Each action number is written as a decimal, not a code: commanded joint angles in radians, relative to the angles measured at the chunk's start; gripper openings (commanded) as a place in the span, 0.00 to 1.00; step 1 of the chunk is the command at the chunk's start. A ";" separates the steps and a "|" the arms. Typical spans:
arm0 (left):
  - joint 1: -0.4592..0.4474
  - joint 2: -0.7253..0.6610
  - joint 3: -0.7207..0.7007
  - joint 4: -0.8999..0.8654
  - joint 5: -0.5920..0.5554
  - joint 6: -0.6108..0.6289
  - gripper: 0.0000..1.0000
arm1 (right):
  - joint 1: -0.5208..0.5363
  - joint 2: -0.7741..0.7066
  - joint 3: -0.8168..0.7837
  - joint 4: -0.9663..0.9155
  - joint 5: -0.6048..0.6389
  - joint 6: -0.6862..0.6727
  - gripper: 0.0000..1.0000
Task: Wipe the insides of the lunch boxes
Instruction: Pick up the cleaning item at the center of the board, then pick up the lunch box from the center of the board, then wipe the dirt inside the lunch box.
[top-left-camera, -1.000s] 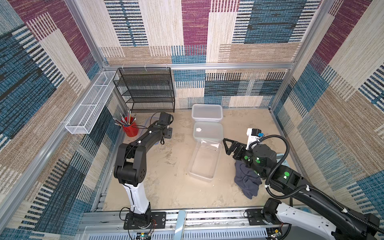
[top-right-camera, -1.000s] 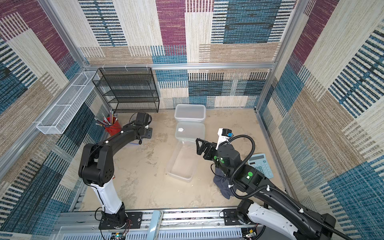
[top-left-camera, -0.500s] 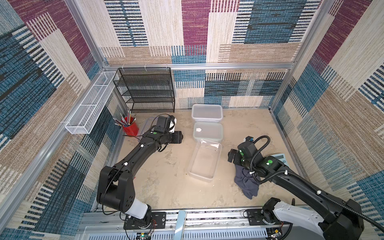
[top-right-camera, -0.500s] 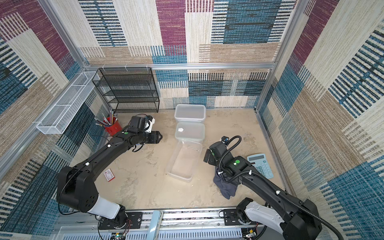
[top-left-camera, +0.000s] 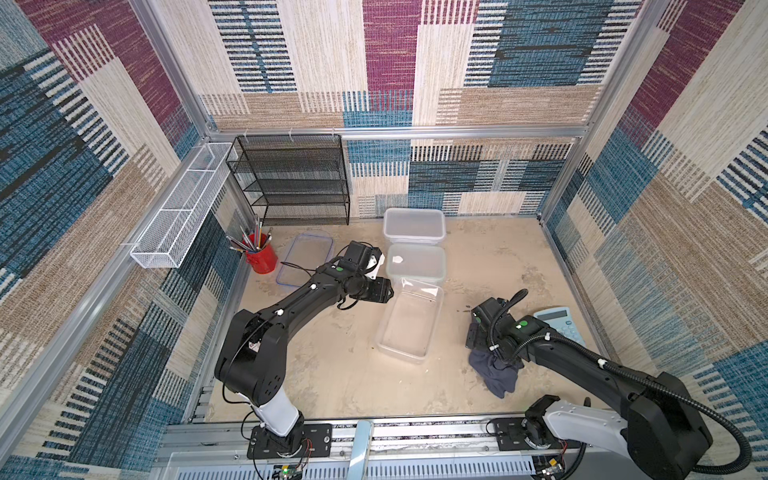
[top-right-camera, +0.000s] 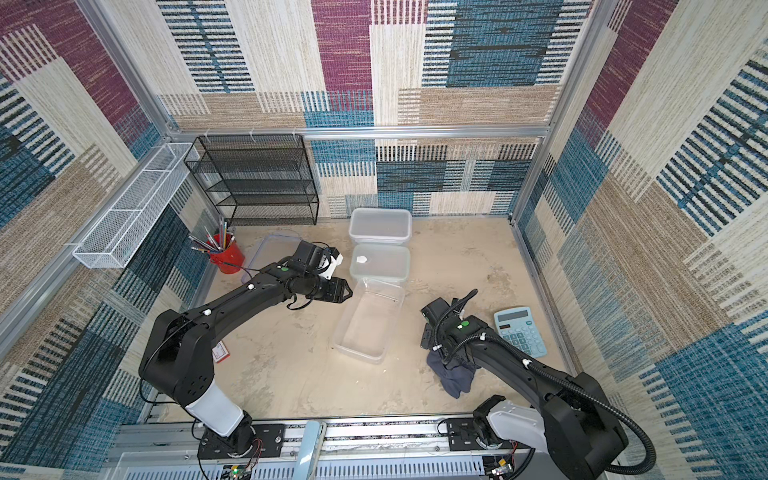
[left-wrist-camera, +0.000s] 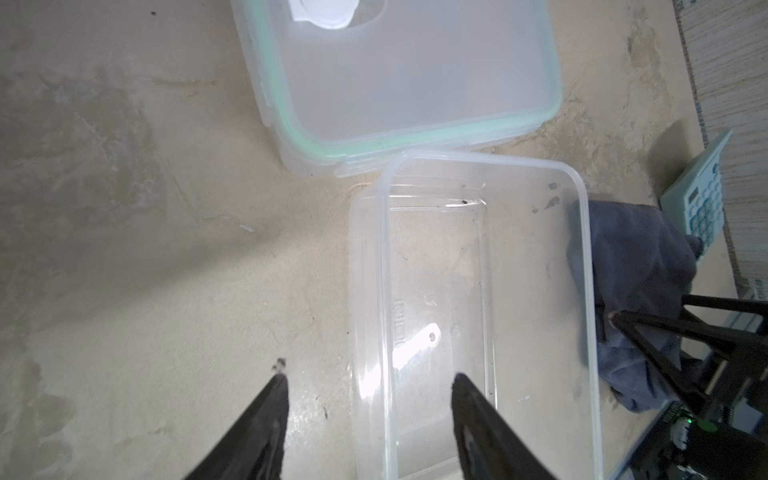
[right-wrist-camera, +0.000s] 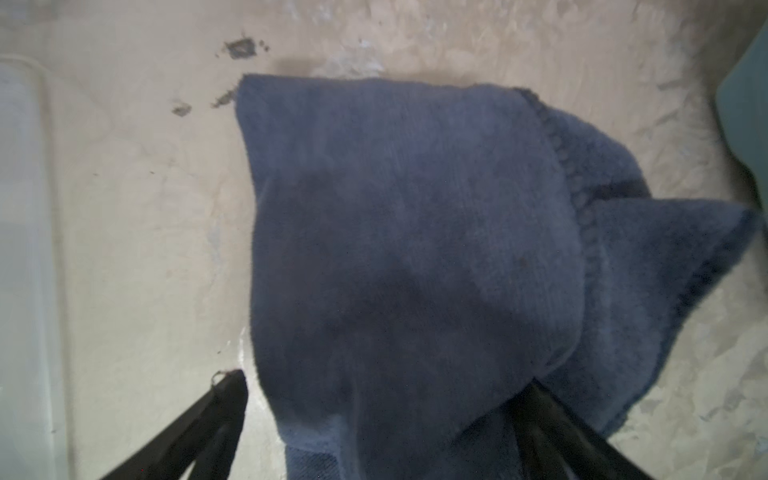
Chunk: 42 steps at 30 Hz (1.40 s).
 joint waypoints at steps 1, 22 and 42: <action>-0.007 0.023 0.017 0.000 0.012 0.002 0.64 | -0.003 0.040 -0.024 0.079 -0.046 0.031 0.99; -0.054 0.070 -0.017 -0.008 0.009 0.009 0.24 | -0.002 -0.035 0.245 0.029 -0.021 -0.090 0.00; -0.104 -0.052 -0.079 -0.052 -0.110 -0.093 0.02 | 0.143 0.060 0.595 0.534 -0.328 -0.234 0.00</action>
